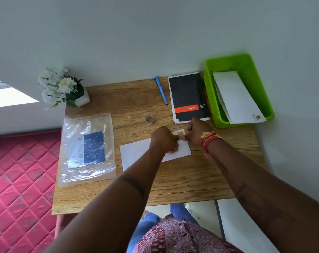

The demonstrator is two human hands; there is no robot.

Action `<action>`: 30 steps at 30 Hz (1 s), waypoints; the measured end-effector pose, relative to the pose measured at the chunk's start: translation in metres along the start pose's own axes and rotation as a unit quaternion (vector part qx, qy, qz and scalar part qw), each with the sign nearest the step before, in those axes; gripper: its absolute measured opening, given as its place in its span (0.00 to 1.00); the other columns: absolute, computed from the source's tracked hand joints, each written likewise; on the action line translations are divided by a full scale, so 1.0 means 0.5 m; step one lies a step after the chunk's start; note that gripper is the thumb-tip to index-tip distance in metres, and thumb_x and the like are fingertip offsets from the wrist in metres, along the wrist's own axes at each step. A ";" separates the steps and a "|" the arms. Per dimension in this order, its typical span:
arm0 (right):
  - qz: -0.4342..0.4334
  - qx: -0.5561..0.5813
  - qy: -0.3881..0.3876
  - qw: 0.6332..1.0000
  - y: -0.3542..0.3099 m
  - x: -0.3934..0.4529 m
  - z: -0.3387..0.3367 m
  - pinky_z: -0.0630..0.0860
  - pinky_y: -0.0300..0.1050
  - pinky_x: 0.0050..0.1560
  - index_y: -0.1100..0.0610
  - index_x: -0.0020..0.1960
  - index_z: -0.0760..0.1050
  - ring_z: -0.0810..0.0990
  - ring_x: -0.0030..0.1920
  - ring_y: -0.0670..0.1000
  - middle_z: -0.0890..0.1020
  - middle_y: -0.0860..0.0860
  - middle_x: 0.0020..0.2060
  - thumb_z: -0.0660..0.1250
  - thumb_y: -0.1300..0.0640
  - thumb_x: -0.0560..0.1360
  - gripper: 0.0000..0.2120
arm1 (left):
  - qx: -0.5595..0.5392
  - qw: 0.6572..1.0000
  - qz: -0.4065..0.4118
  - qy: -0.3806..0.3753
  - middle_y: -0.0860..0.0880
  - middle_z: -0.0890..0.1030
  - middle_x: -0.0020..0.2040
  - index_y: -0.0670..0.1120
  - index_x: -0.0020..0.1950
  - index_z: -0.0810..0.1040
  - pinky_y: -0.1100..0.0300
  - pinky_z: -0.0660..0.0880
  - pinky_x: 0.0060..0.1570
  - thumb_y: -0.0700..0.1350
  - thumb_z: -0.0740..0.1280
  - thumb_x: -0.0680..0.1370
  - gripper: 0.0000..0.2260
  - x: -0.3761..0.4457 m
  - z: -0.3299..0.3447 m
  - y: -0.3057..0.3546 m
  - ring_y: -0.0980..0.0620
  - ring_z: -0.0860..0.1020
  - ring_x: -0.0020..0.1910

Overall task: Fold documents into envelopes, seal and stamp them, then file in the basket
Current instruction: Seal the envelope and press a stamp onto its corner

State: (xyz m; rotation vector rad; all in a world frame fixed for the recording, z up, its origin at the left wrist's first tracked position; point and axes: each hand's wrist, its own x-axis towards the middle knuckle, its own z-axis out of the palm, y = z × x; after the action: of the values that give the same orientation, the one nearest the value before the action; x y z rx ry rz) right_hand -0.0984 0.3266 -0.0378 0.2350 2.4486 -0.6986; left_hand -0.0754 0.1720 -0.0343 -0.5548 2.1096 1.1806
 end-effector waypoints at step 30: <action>0.025 0.069 0.112 0.991 -0.027 -0.090 0.048 0.78 0.46 0.50 0.59 0.53 0.82 0.82 0.51 0.56 0.84 0.54 0.50 0.71 0.48 0.78 0.14 | -0.054 0.945 0.108 0.304 0.56 0.83 0.43 0.55 0.50 0.76 0.64 0.75 0.37 0.52 0.66 0.83 0.03 -0.116 -0.052 -0.176 0.58 0.81 0.41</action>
State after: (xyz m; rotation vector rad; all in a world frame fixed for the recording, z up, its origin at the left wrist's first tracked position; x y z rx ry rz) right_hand -0.0542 0.3022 -0.0230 0.4509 2.5974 -0.8622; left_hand 0.0126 0.1080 -0.0346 -0.8388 2.6900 1.3806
